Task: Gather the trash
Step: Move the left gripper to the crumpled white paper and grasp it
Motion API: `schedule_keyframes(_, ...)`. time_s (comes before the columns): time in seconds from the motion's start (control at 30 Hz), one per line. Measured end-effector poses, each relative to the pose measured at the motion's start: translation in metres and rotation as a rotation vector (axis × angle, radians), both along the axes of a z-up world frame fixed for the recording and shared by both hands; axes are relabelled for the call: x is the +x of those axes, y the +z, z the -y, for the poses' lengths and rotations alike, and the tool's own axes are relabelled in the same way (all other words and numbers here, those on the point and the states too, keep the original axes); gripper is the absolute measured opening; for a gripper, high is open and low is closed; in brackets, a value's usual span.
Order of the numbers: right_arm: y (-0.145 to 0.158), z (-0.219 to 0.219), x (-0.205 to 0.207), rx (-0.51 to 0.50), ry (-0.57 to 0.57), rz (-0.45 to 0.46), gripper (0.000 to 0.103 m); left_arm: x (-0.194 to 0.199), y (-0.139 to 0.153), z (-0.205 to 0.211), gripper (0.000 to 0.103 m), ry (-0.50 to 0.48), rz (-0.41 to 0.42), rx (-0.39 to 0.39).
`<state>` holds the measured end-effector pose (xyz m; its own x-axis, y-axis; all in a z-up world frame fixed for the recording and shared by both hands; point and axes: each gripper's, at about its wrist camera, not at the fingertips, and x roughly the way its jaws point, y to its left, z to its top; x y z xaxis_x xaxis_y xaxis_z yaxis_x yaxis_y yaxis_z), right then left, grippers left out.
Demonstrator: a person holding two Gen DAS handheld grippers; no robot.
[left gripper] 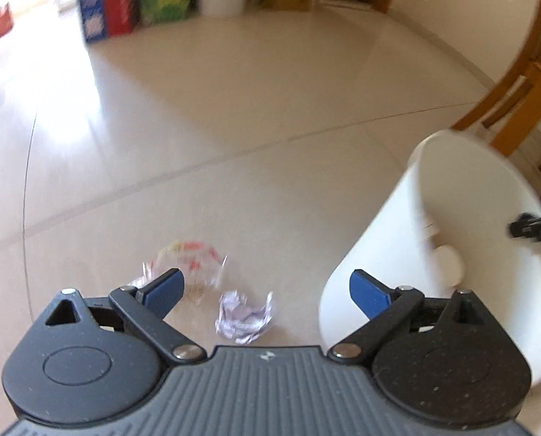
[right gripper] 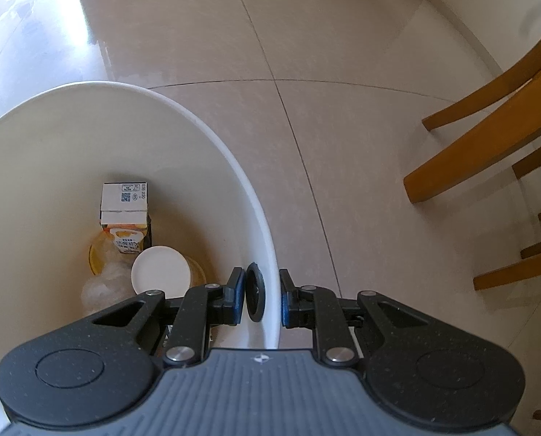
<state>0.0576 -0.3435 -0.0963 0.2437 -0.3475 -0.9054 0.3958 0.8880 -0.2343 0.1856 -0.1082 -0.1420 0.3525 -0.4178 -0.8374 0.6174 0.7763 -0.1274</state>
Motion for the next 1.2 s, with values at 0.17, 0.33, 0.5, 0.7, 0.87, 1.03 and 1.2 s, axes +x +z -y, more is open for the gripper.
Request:
schedule_keyframes(0.17, 0.001, -0.001, 0.001, -0.007, 0.006, -0.006, 0.022, 0.003, -0.068, -0.008, 0.097, 0.058, -0.037, 0.015)
schedule_keyframes(0.33, 0.001, -0.001, 0.002, -0.003, -0.002, -0.009, 0.022, -0.004, -0.123, -0.011, 0.097, 0.048, -0.04, -0.006)
schedule_keyframes(0.5, 0.001, -0.001, 0.003, 0.003, -0.006, -0.008, 0.022, -0.008, -0.161, -0.014, 0.097, 0.054, -0.053, -0.018)
schedule_keyframes(0.7, 0.002, 0.0, 0.003, 0.005, -0.01, -0.008, 0.022, -0.016, -0.19, -0.004, 0.097, -0.002, 0.007, 0.1)
schedule_keyframes(0.87, 0.002, -0.001, 0.002, -0.002, -0.005, -0.009, 0.022, -0.012, -0.194, 0.005, 0.096, -0.037, 0.065, 0.139)
schedule_keyframes(1.03, 0.001, 0.001, 0.001, 0.003, -0.008, -0.007, 0.022, -0.002, -0.197, 0.011, 0.091, -0.05, 0.067, 0.144)
schedule_keyframes(1.2, 0.002, 0.003, 0.002, 0.013, -0.021, -0.004, 0.022, 0.005, -0.202, 0.015, 0.072, -0.067, 0.052, 0.149)
